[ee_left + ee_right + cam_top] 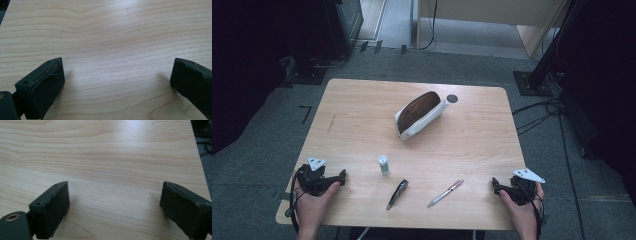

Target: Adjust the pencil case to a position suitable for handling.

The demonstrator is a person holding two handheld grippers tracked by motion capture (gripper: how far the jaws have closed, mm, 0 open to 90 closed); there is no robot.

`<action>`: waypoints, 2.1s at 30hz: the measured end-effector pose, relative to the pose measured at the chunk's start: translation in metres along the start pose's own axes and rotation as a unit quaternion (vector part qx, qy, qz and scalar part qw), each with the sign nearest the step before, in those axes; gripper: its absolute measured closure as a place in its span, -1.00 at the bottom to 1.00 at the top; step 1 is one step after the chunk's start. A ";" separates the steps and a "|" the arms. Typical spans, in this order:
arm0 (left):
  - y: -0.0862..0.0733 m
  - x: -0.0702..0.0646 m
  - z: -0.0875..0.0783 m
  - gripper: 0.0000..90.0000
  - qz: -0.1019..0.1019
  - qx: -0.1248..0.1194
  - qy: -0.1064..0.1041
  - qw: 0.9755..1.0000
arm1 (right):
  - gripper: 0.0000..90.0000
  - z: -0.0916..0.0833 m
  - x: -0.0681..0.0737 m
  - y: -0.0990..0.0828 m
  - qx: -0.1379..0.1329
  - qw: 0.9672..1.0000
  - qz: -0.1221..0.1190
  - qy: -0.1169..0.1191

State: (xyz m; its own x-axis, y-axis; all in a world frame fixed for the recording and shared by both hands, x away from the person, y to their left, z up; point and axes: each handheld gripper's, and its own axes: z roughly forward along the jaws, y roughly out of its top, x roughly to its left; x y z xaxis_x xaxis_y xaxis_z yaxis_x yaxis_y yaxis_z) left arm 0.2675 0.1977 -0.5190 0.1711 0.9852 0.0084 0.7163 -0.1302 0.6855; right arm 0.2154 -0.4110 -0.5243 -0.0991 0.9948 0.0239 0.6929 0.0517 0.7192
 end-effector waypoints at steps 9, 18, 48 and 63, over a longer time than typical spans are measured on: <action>0.000 0.000 0.000 -1.00 0.002 0.000 -0.001 1.000 | -0.71 -0.017 0.014 0.019 -0.034 0.999 -0.014 0.011; 0.000 0.000 0.000 -1.00 0.002 0.000 -0.001 1.000 | -0.71 -0.025 0.035 0.056 -0.061 0.996 -0.043 0.039; 0.000 0.000 0.000 -1.00 0.009 0.000 -0.008 1.000 | -0.80 0.026 0.143 0.173 -0.078 0.988 -0.059 0.118; 0.000 -0.001 0.000 -1.00 0.015 0.001 -0.012 1.000 | -1.00 0.061 0.183 0.196 -0.062 0.992 -0.004 0.110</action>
State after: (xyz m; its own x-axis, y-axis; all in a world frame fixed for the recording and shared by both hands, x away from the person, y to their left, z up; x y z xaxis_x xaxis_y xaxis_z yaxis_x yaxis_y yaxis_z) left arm 0.2669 0.1967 -0.5190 0.2082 0.9780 0.0116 0.7119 -0.1597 0.6839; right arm 0.3771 -0.2137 -0.4213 -0.2678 0.9504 0.1582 0.5987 0.0355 0.8002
